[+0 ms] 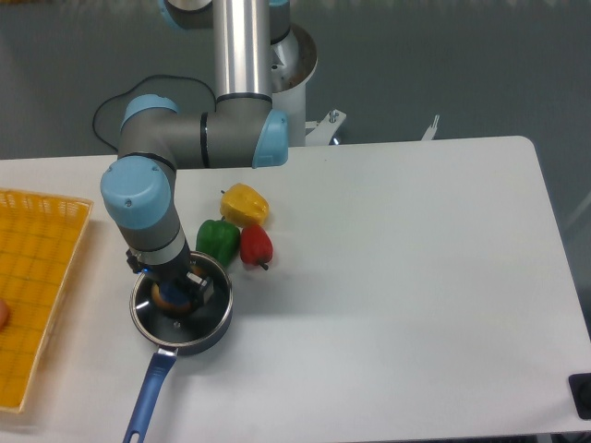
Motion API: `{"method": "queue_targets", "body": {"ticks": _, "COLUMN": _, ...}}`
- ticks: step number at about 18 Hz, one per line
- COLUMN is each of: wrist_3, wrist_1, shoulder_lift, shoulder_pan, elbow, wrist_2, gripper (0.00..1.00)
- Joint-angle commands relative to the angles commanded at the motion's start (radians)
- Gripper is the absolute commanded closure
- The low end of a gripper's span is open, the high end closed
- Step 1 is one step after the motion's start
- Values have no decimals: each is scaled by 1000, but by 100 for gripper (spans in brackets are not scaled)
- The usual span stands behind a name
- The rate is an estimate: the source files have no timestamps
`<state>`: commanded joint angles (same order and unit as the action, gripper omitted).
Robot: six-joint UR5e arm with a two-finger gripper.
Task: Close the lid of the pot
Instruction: 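Press and adjust the lid on the pan, then open the gripper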
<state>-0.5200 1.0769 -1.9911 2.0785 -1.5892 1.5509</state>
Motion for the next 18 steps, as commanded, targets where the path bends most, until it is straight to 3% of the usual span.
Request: {"method": "queue_targets", "body": {"ticks": 18, "wrist_3": 2, "wrist_1": 2, "shoulder_lift": 11, "shoulder_pan": -3, "elbow": -12, "wrist_2": 3, "gripper": 47}}
